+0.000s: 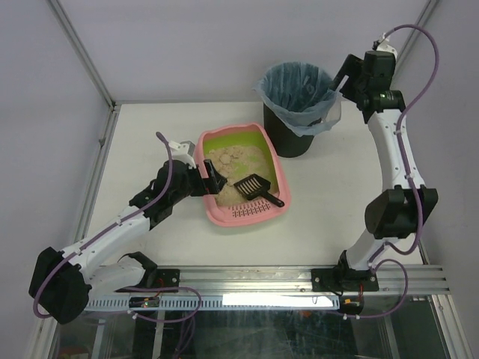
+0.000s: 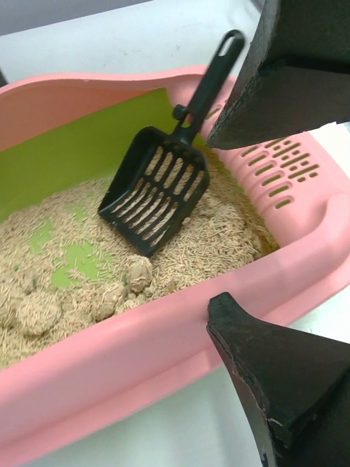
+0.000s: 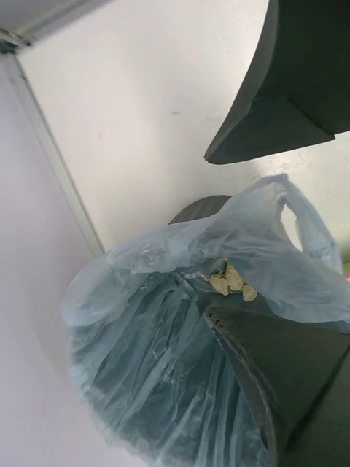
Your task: Clean the litter box
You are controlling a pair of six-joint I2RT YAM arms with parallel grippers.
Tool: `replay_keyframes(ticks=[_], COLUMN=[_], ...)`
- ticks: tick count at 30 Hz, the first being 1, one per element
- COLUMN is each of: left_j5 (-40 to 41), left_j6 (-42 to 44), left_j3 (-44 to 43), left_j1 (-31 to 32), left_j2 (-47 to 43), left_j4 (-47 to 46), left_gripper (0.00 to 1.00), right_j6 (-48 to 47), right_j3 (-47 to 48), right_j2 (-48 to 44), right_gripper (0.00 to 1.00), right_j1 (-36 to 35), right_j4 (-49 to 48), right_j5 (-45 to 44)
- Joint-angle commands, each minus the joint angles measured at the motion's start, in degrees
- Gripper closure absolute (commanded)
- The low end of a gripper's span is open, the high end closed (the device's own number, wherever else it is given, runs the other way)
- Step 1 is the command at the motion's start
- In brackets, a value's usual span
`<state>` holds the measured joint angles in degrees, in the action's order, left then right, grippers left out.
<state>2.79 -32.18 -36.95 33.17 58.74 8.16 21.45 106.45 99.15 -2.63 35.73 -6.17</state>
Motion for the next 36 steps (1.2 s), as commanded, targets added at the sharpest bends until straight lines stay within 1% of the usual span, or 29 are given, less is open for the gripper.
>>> replay_keyframes(ticks=[1, 5, 7, 11, 13, 14, 17, 19, 21, 24, 26, 29, 31, 36], left_j5=[-3.84, -6.48, -8.1, -10.07, -8.72, -6.64, -0.23, 2.87, 5.6, 9.67, 10.82, 11.27, 11.28, 11.54], left_j6=[-3.27, -3.55, -3.39, -1.75, -1.0, -1.13, -1.47, -1.37, -0.97, -0.18, 0.44, 0.89, 0.77, 0.24], left_j3=[-3.04, -4.11, -4.67, -7.09, -7.99, -7.89, -6.51, -5.66, -5.24, -5.38, -5.57, -6.11, -6.22, -6.08], left_j1=[3.87, 4.5, 4.57, 4.65, 4.79, 4.68, 4.67, 4.59, 4.62, 4.56, 4.62, 4.57, 4.62, 4.59], left_j2=[2.86, 5.87, 7.7, 10.73, 10.78, 10.4, 8.07, 6.43, 4.75, 2.57, 1.41, 0.34, 0.11, -0.36], left_j4=[-5.44, -9.56, -11.65, -13.19, -12.01, -11.06, -8.01, -6.72, -5.53, -4.2, -3.88, -3.39, -2.99, -2.28], left_gripper=[0.04, 0.04, 0.04, 0.04, 0.04, 0.04, 0.02, 0.01, 0.01, 0.01, 0.01, 0.01, 0.01, 0.01], right_j6=[-5.12, -6.33, -6.01, -1.02, 0.52, 1.65, 5.94, 8.55, 12.04, 18.49, 23.05, 30.35, 34.7, 39.28], right_j3=[-3.44, -8.67, -12.76, -25.44, -29.99, -31.25, -38.0, -42.92, -47.17, -54.29, -58.65, -64.97, -68.16, -70.98], right_j2=[-11.08, -18.73, -23.12, -34.49, -38.57, -39.87, -44.41, -47.69, -50.94, -53.99, -54.95, -56.16, -55.93, -51.83], right_gripper=[0.17, 0.12, 0.02, 0.0, 0.0, 0.01, 0.11, 0.16, 0.17, 0.2, 0.22, 0.28, 0.31, 0.31], right_j1=[0.33, 0.28, 0.33, 0.65, 0.67, 0.69, 0.23, -2.26, -6.87, -14.37, -19.44, -24.12, -25.43, -26.59], right_j4=[-9.4, -10.66, -10.6, -13.12, -11.62, -9.12, -4.4, -2.41, 0.04, -1.8, -4.08, -9.93, -13.54, -17.04], right_j5=[-1.66, 0.64, 2.48, 5.32, 8.52, 9.57, 12.49, 10.59, 5.27, 1.63, -0.03, -2.48, -3.17, -3.96])
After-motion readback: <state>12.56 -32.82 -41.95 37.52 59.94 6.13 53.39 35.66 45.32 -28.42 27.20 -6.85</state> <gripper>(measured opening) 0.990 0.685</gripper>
